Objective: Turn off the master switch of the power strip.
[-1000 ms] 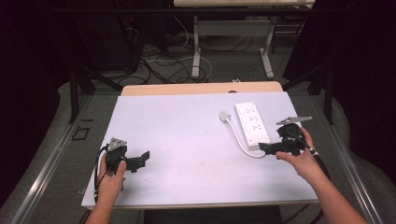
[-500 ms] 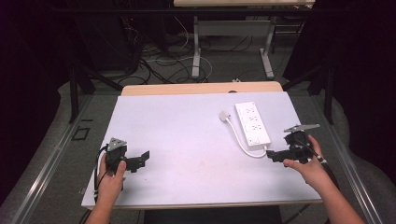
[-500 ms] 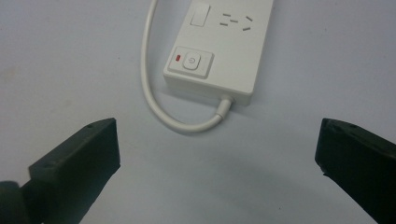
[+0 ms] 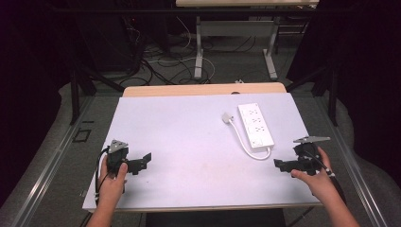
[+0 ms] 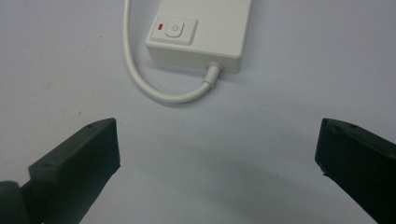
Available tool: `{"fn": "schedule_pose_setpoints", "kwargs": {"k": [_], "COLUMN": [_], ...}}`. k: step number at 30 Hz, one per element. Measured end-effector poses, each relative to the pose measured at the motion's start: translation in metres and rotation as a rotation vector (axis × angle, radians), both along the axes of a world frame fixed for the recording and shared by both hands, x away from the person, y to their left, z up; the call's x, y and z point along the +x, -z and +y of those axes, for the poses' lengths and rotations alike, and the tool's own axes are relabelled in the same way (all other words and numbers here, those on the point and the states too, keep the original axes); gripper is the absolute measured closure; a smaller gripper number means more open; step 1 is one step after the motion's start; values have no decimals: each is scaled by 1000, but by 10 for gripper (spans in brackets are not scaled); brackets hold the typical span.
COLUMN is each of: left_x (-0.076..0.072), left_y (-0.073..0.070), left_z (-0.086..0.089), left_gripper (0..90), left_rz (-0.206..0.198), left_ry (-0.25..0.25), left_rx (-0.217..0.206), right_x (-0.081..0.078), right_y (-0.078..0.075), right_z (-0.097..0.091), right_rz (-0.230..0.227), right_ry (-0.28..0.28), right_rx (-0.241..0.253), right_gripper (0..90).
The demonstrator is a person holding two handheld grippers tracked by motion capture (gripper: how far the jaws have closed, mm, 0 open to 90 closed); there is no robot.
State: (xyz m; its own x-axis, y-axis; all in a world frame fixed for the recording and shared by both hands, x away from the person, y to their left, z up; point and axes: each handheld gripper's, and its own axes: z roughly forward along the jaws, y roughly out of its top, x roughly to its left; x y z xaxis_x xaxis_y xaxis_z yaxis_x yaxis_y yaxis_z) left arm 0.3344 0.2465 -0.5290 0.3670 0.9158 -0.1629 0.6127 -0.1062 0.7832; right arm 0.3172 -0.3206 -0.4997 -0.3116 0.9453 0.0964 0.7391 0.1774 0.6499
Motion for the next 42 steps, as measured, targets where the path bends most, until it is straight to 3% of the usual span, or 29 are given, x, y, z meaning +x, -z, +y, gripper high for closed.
{"fn": "schedule_pose_setpoints", "kwargs": {"k": [6, 18, 27, 30, 31, 32, 42], "left_x": [0, 0, 0, 0, 0, 0, 1], "left_y": [0, 0, 1, 1, 1, 1, 1], "left_z": [0, 0, -1, -1, -1, -1, 0], "left_gripper": [7, 7, 7, 7, 7, 7, 7], "left_rz": [0, 0, -1, -2, -1, -1, 1], "left_ry": [-2, 0, 1, 2, 1, 1, 3], "left_rx": [0, -1, 0, 0, -1, -1, 3], "right_x": [-6, -15, -20, -21, -20, -22, -24], "right_y": [13, 30, 42, 44, 46, 44, 52], "right_z": [-8, -17, -19, -20, -20, -21, -23], "right_rz": [-3, -87, -118, -144, -174, -146, -156], "right_ry": [36, 85, 98, 108, 116, 107, 107], "right_rx": [28, 40, 49, 42, 46, 38, 38], "right_gripper": [0, 10, 10, 10, 10, 10, 10]}}
